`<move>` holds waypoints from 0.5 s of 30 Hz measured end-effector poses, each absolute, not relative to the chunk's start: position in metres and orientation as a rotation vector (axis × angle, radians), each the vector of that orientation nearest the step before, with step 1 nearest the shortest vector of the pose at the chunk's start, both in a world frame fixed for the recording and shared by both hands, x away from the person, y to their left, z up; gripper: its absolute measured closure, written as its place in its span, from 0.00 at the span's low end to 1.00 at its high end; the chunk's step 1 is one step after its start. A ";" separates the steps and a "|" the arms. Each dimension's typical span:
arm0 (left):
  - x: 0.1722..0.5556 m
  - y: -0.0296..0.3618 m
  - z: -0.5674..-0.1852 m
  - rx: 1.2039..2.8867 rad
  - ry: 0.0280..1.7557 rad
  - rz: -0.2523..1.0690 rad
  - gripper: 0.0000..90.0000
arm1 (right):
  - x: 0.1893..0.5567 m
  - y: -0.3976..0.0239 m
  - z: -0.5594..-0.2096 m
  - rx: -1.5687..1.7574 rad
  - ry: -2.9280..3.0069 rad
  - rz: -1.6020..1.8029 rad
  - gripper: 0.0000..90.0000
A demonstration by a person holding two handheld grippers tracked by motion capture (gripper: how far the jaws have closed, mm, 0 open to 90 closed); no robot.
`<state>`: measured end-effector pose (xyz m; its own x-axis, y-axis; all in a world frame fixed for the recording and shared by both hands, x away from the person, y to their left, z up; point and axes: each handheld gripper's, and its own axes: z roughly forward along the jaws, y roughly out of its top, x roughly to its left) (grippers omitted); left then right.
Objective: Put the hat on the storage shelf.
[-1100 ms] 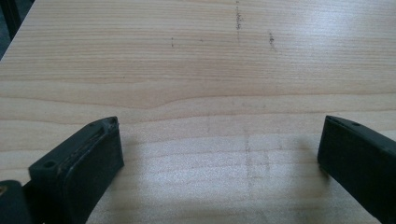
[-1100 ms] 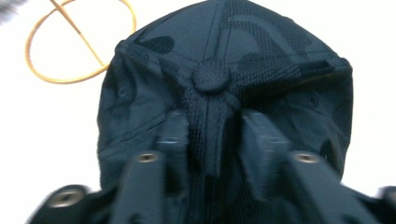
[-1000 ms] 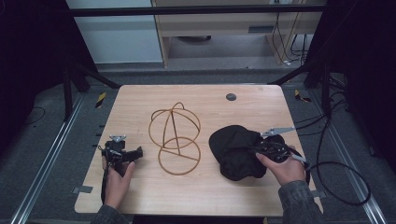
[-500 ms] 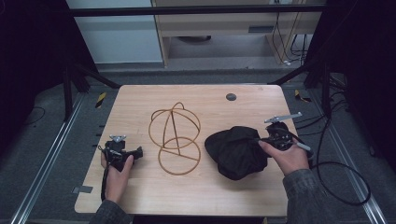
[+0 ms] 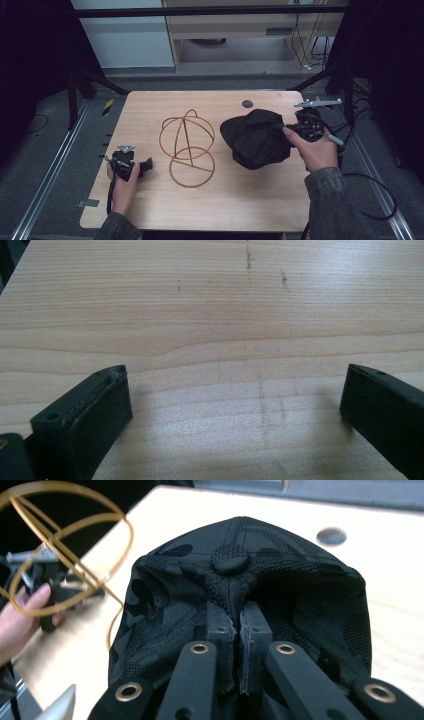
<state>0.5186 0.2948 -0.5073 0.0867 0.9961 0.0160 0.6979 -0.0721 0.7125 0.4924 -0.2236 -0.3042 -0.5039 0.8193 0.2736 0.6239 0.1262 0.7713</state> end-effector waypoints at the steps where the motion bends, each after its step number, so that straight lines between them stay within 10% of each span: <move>1: 0.519 0.295 -0.507 1.829 1.665 0.715 0.00 | 0.492 -0.224 -0.299 1.429 2.167 1.328 0.96; 15: 0.516 0.295 -0.508 1.834 1.649 0.711 0.00 | 0.500 -0.217 -0.245 1.377 2.063 1.404 0.96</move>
